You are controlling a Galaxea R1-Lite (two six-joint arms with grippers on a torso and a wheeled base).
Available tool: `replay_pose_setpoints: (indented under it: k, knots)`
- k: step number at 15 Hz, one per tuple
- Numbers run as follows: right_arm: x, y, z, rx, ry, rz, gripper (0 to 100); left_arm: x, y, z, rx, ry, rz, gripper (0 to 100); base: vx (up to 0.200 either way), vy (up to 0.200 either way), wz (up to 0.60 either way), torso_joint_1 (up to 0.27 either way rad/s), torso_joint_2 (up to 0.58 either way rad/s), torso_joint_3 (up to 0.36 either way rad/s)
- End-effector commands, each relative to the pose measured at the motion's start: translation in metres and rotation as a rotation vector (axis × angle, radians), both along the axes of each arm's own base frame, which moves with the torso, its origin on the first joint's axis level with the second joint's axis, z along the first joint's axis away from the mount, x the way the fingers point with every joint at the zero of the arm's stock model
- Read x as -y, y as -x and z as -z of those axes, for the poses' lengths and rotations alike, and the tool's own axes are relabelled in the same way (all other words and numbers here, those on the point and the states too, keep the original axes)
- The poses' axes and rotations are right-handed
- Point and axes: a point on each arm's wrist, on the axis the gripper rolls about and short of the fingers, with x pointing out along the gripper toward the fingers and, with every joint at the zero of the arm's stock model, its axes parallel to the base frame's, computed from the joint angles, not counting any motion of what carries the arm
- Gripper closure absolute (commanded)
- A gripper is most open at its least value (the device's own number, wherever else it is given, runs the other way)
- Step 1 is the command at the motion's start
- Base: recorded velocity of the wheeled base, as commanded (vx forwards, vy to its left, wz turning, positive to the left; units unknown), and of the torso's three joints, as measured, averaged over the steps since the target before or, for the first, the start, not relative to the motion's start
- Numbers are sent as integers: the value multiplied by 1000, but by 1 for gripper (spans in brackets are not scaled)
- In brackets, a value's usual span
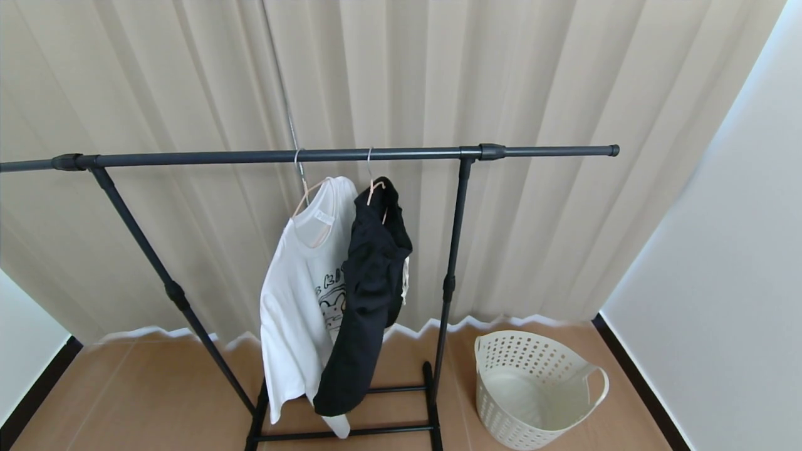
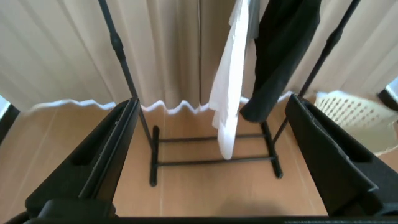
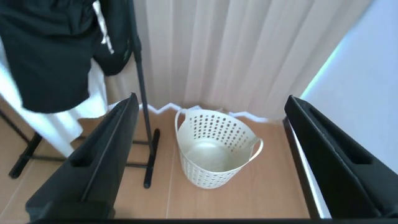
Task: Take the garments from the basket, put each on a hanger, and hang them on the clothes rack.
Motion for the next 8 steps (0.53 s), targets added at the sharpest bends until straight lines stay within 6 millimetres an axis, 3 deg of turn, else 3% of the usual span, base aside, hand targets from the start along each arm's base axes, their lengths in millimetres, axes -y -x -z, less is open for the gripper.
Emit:
replay_pose_setpoints:
  k: [1,8]
  knots:
    - [0,3,0,36,-12,8,0,0,2,1,24,1,-3,0,0,0,0,0,0,0]
    - [0,3,0,36,-51,5,0,0,2,1,23,4,-3,0,0,0,0,0,0,0]
